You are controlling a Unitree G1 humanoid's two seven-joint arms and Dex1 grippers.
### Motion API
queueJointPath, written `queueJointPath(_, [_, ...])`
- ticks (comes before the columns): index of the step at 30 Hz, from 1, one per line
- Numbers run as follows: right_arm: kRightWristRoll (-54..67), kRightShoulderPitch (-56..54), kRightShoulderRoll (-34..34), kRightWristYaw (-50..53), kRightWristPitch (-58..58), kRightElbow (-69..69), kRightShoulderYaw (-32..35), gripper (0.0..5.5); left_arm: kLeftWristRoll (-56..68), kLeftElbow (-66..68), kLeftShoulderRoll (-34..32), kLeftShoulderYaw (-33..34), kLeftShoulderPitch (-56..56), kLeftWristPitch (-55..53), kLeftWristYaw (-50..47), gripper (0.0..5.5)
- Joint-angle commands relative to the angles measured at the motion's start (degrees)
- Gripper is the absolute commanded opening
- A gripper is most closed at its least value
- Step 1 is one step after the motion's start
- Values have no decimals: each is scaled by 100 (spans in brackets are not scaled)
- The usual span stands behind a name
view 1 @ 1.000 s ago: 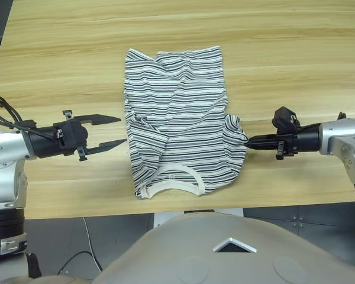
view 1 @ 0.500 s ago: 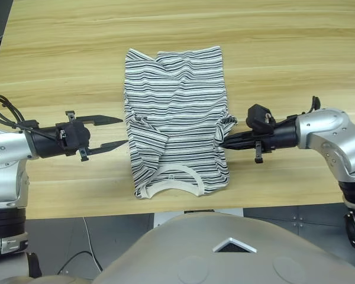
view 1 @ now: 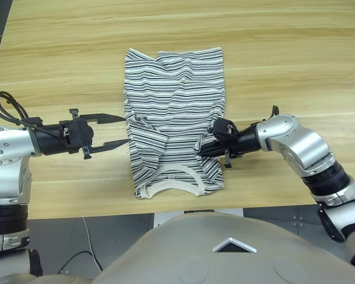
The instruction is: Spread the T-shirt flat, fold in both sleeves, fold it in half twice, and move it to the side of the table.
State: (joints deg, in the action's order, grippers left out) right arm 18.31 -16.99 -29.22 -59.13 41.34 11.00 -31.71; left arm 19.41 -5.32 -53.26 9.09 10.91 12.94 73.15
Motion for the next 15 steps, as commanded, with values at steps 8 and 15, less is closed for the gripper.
queueJointPath(8, [-220, -87, 158, -56, -201, -399, -72, 176, -34, 52, -35, -174, -318, -52, 36, 238])
queueJointPath(15, [-43, 93, -44, -110, -152, -57, 228, 295, -38, 66, -26, -268, -366, -68, 22, 238])
